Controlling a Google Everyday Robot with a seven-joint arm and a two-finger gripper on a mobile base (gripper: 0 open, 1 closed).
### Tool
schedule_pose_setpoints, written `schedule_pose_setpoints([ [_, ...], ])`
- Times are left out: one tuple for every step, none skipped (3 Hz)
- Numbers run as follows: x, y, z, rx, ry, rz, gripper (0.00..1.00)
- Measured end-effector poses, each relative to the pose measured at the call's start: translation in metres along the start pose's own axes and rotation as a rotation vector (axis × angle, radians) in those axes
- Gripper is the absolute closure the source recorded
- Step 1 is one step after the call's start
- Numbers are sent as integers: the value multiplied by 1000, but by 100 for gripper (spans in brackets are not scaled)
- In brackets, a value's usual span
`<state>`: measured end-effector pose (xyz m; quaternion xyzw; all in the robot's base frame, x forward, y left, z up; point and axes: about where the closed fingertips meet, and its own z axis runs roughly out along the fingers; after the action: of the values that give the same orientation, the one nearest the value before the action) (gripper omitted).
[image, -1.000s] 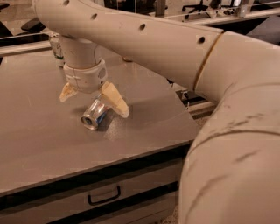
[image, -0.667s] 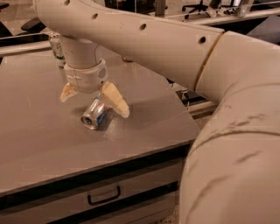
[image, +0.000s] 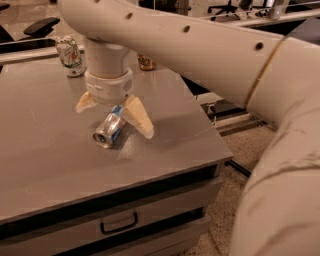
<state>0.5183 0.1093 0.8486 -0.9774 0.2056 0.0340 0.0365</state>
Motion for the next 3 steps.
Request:
schedule_pose_setpoints([
  [10, 30, -14, 122, -26, 131, 0],
  [34, 97, -35, 267, -7, 389, 0],
  [34, 159, -40, 318, 21, 642, 0],
])
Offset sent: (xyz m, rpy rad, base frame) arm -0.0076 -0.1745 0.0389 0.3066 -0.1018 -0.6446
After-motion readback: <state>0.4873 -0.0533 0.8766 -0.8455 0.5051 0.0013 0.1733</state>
